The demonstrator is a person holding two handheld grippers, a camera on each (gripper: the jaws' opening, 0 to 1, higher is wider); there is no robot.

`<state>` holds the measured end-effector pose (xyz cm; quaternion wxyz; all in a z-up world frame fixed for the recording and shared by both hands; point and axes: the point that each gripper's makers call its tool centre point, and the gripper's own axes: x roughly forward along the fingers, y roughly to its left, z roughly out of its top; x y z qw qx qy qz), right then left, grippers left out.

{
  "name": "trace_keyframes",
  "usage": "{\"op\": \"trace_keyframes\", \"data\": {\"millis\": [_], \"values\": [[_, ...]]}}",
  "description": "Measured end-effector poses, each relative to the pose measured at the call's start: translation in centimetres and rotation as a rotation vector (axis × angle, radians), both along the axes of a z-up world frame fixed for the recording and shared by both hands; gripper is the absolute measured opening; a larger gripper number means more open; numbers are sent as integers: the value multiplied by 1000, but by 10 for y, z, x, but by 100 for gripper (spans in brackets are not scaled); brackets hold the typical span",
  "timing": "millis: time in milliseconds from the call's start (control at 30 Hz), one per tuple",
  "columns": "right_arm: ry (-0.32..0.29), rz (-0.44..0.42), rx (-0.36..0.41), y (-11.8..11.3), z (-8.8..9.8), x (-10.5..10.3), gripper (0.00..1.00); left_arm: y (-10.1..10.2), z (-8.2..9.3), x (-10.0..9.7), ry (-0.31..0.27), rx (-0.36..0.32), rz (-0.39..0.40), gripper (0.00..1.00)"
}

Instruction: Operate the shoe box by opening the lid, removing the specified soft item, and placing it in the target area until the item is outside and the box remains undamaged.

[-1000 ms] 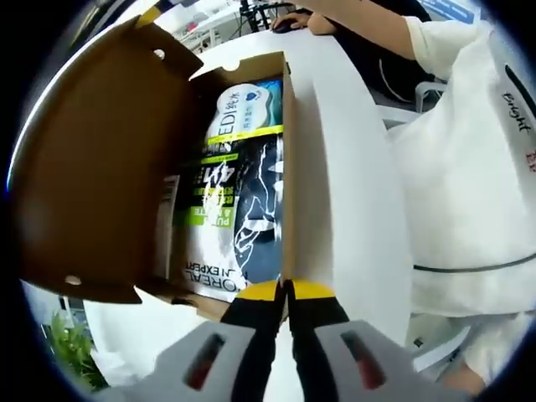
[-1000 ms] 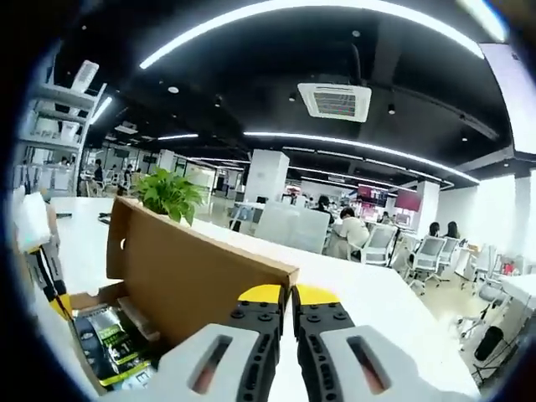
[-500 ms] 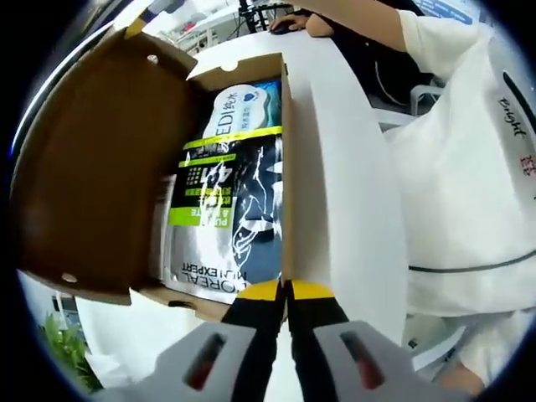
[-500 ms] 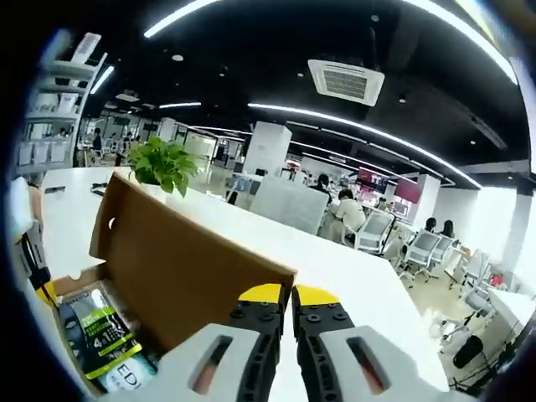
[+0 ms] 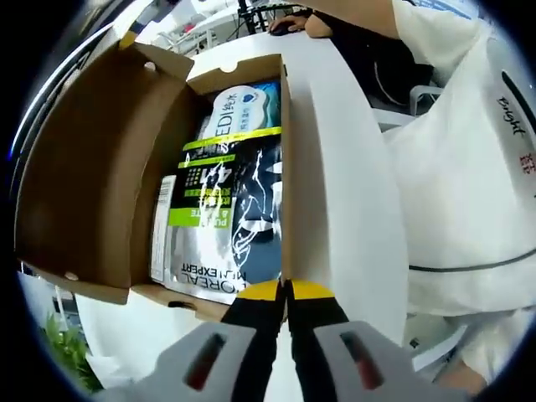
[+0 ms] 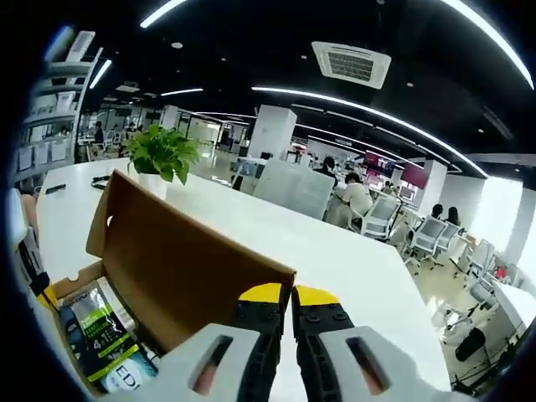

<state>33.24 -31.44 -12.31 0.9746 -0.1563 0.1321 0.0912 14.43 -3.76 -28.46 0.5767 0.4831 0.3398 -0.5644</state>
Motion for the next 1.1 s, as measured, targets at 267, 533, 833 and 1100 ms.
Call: {"op": "trace_keyframes", "data": {"millis": [267, 533, 833, 1100], "values": [[52, -1, 15, -2, -5, 8, 1, 0, 0, 0, 0, 1, 7, 2], [124, -20, 114, -5, -14, 19, 0, 0, 0, 0, 3, -1, 4, 2], [166, -40, 128, -4, -24, 30, 0, -1, -2, 0, 6, -4, 4, 2], [271, -84, 260, -9, -40, 46, 0, -1, -3, 0, 5, -1, 2, 2]]}}
